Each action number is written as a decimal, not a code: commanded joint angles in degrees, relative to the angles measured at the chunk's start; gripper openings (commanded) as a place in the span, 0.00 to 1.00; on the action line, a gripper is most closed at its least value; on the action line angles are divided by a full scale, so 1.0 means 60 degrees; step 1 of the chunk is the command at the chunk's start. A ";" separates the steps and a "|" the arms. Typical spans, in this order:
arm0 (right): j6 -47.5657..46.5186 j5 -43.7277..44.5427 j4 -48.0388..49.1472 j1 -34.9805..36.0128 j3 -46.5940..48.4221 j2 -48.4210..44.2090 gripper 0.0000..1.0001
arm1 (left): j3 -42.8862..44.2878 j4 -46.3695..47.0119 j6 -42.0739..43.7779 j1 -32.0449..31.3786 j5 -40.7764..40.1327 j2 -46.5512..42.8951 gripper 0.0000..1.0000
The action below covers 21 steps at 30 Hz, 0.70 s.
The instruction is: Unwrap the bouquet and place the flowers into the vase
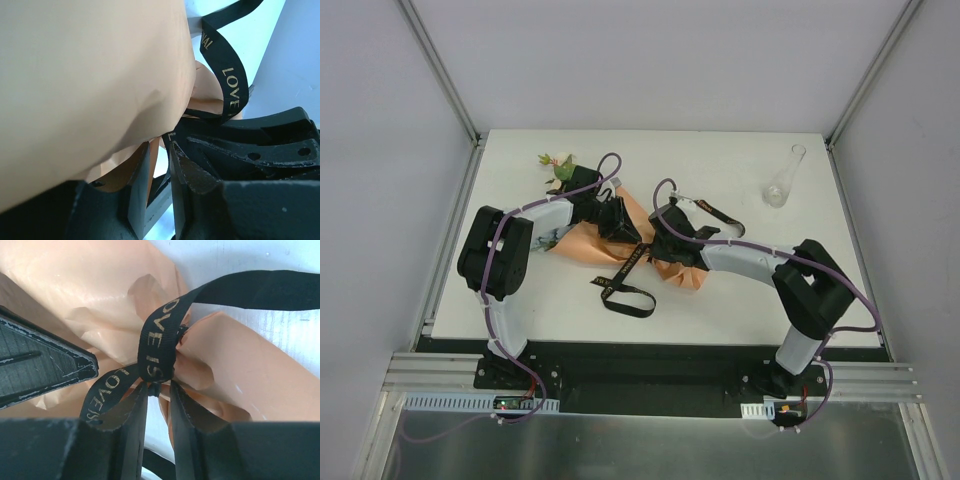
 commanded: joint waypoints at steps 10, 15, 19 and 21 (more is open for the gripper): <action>-0.0234 -0.0241 0.0248 -0.0022 0.0367 0.0192 0.12 | -0.0022 -0.0103 -0.0315 -0.0178 -0.0556 0.0515 0.17; -0.0278 -0.0299 0.0219 -0.0022 0.0396 0.0235 0.15 | -0.0007 -0.0118 -0.0330 -0.0236 -0.0614 0.0574 0.16; -0.0337 -0.0504 0.0190 -0.0066 0.0542 0.0352 0.15 | -0.0008 -0.0103 -0.0344 -0.0412 -0.0643 0.0559 0.16; -0.0308 -0.0504 0.0102 -0.0081 0.0587 0.0396 0.16 | -0.0008 -0.0103 -0.0344 -0.0441 -0.0629 0.0530 0.16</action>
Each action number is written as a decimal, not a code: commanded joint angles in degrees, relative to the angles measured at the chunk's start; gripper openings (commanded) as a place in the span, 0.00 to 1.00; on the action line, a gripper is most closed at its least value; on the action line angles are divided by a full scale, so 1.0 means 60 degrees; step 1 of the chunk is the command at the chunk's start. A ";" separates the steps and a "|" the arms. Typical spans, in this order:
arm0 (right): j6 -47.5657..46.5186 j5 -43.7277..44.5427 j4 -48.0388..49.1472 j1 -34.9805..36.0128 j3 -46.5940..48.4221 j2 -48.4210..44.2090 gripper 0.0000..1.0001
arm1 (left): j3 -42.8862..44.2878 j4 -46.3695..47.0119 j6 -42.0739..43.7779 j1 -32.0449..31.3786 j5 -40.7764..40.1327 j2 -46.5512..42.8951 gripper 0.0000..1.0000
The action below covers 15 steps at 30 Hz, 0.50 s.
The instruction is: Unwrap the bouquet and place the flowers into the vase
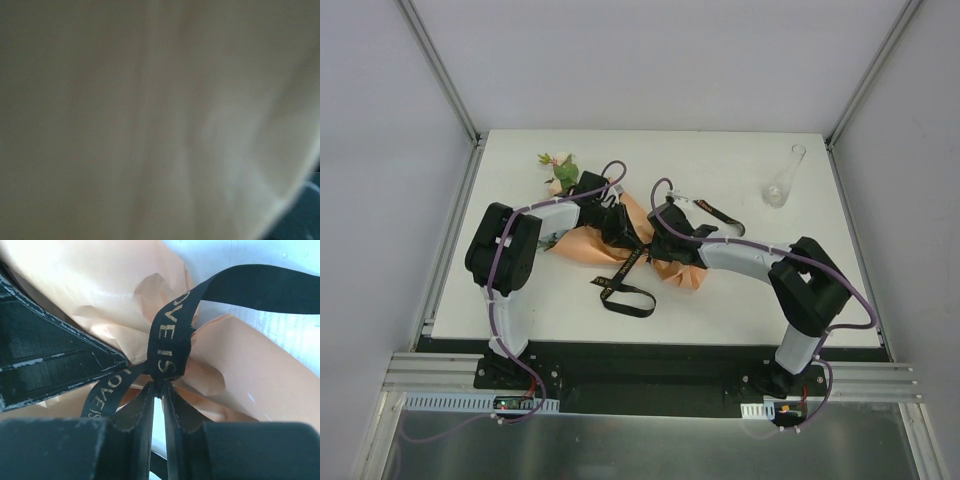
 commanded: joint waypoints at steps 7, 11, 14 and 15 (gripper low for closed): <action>-0.0089 -0.0301 -0.0033 -0.0165 0.0591 0.0273 0.01 | -0.0004 -0.0128 -0.0100 -0.0208 -0.0068 -0.0024 0.15; -0.0250 -0.0010 0.0040 -0.0137 0.0474 -0.0105 0.01 | -0.0048 -0.0070 -0.0057 -0.0194 -0.0112 -0.0053 0.15; -0.0920 0.0197 0.0507 -0.0092 -0.0080 -0.0720 0.01 | -0.0106 -0.0085 -0.0027 -0.0194 -0.0287 -0.0126 0.14; -0.1171 0.0095 0.1292 -0.0092 -0.0242 -0.0882 0.01 | -0.0092 -0.0085 -0.0027 -0.0194 -0.0259 -0.0069 0.15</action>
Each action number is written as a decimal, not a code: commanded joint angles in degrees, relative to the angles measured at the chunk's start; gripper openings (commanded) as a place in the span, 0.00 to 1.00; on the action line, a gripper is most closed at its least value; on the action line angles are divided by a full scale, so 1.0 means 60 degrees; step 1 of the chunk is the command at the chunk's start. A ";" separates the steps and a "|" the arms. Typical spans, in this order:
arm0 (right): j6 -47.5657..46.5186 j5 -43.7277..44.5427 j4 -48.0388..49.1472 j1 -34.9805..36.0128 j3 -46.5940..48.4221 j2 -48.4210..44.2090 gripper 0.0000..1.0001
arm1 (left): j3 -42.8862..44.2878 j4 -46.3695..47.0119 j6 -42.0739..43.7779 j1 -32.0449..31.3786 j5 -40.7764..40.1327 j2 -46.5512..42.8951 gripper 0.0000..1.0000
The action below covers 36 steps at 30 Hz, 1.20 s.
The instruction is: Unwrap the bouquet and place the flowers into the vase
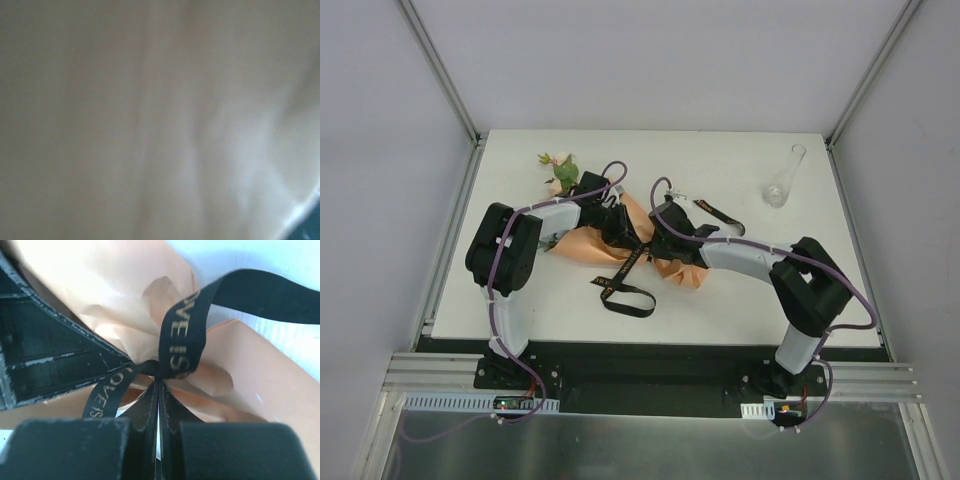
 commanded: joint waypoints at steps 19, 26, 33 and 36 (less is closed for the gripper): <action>-0.3425 -0.0226 0.2788 0.1001 -0.2181 -0.4397 0.01 | 0.0055 -0.0088 -0.0101 -0.0088 -0.0112 0.0576 0.12; -0.4289 0.0828 -0.0416 0.1529 -0.0090 -0.7076 0.01 | 0.0069 -0.0088 -0.0100 -0.0073 -0.0127 0.0723 0.12; -0.5212 0.2015 -0.2880 0.1559 0.2677 -0.9041 0.01 | 0.0084 -0.0088 -0.0071 -0.0059 -0.0171 0.0723 0.12; -0.5577 0.2352 -0.3394 0.1559 0.3616 -0.9700 0.01 | 0.0084 -0.0074 -0.0071 -0.0044 -0.0156 0.0767 0.12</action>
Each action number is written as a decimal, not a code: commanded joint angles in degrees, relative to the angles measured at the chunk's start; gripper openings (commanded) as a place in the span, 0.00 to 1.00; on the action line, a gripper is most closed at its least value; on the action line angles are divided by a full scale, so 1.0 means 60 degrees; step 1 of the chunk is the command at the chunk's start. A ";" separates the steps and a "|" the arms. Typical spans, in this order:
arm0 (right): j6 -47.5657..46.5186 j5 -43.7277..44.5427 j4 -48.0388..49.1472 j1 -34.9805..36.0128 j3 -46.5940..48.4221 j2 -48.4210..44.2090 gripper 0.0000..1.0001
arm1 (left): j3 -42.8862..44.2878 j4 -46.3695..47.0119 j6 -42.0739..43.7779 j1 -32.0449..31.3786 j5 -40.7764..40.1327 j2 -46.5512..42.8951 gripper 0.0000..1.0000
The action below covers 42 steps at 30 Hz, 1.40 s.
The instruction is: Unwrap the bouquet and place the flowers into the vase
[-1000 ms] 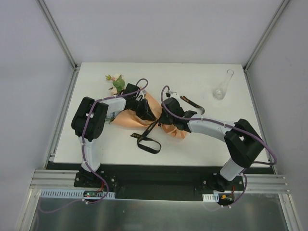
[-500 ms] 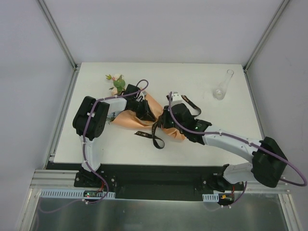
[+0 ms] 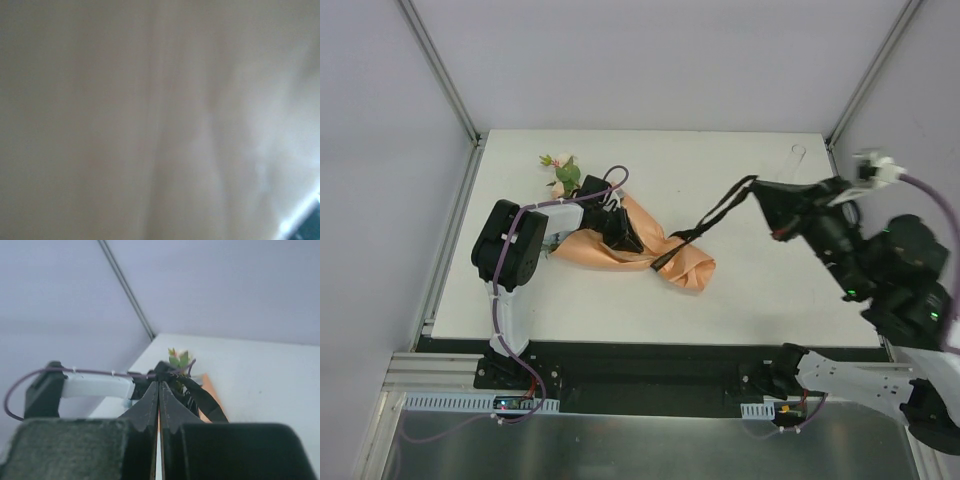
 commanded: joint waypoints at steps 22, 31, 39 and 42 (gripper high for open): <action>-0.2545 0.3785 -0.3280 0.0025 0.2898 -0.5271 0.01 | 0.0055 -0.0299 0.0071 -0.0044 -0.0182 0.0045 0.12; 0.0672 0.1098 -0.1893 0.0055 -0.1355 -0.2784 0.01 | 0.0026 -0.0300 0.0130 -0.0044 -0.0197 -0.0146 0.13; 0.3094 -0.0096 -0.1067 0.0069 -0.4791 0.0101 0.01 | -0.0004 -0.0300 0.0101 -0.0059 -0.0080 -0.0438 0.13; 0.3199 -0.0549 -0.1391 0.0113 -0.5655 0.0718 0.01 | 0.0055 -0.0300 0.0086 -0.0059 0.0023 -0.0497 0.13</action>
